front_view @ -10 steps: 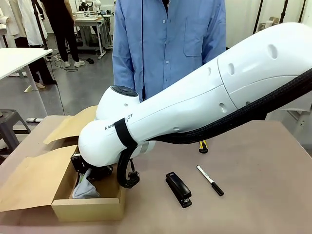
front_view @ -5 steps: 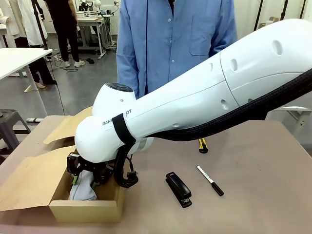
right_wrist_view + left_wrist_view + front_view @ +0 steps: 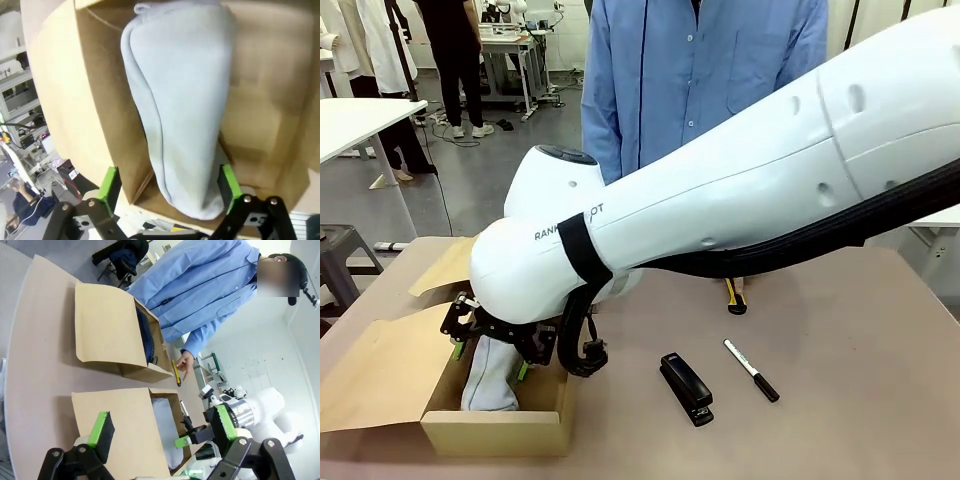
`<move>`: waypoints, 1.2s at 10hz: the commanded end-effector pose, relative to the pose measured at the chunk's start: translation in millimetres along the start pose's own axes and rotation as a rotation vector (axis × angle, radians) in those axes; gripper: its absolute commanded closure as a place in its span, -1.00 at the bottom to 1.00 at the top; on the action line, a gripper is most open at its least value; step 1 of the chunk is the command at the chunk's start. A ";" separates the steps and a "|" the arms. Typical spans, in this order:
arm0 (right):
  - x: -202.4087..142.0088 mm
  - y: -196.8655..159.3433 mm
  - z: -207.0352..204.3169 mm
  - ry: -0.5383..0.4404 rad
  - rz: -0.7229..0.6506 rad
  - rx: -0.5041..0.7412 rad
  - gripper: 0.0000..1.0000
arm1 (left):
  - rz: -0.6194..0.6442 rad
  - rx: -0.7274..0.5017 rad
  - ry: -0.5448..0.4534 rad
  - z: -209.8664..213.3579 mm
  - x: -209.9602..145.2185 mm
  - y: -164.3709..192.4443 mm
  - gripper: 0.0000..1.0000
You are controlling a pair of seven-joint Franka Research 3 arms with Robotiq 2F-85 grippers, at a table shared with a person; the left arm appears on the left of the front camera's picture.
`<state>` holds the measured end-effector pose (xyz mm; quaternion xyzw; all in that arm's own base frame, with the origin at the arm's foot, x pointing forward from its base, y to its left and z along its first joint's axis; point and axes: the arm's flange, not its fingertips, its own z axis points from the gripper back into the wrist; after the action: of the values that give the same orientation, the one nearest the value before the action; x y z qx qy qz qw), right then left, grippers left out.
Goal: Place items inside the box.
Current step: Pick up a Pencil pouch or Stapler and place it inside the Mailer Box closest to the robot.
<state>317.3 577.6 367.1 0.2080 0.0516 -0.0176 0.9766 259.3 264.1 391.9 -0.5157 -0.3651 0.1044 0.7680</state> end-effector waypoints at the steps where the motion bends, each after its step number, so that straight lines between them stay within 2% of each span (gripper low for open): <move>1: -29.0 -10.8 33.3 -0.054 0.030 -0.059 -1.00 | -0.021 -0.017 -0.015 -1.1 1.1 0.1 -1.00; 3: -63.5 -26.2 84.3 -0.033 0.119 -0.069 -1.00 | -0.021 -0.017 -0.015 -1.1 1.1 0.1 -1.00; 4: -77.4 -48.8 119.7 0.024 0.158 -0.126 -1.00 | -0.021 -0.017 -0.015 -1.1 1.1 0.1 -1.00; 6: -82.7 -118.9 193.7 -0.090 0.080 -0.048 -1.00 | -0.021 -0.017 -0.015 -1.1 1.1 0.1 -1.00; 7: -79.5 -157.4 216.8 -0.194 0.013 -0.064 -1.00 | -0.021 -0.017 -0.015 -1.1 1.1 0.1 -1.00; 9: -66.9 -230.9 233.4 -0.270 -0.130 0.028 -1.00 | -0.021 -0.017 -0.015 -1.1 1.1 0.1 -1.00; 10: -57.1 -248.4 222.1 -0.257 -0.151 0.030 -1.00 | -0.021 -0.017 -0.015 -1.1 1.1 0.1 -1.00; 11: -50.2 -254.1 205.6 -0.239 -0.165 0.015 -1.00 | -0.021 -0.017 -0.015 -1.1 1.1 0.1 -1.00; 12: -61.8 -238.1 243.8 -0.259 -0.152 -0.006 -1.00 | -0.021 -0.017 -0.015 -1.1 1.1 0.1 -1.00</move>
<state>269.9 243.0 473.1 0.1915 -0.0554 -0.1384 0.9701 259.2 264.1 391.8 -0.5158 -0.3651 0.1046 0.7679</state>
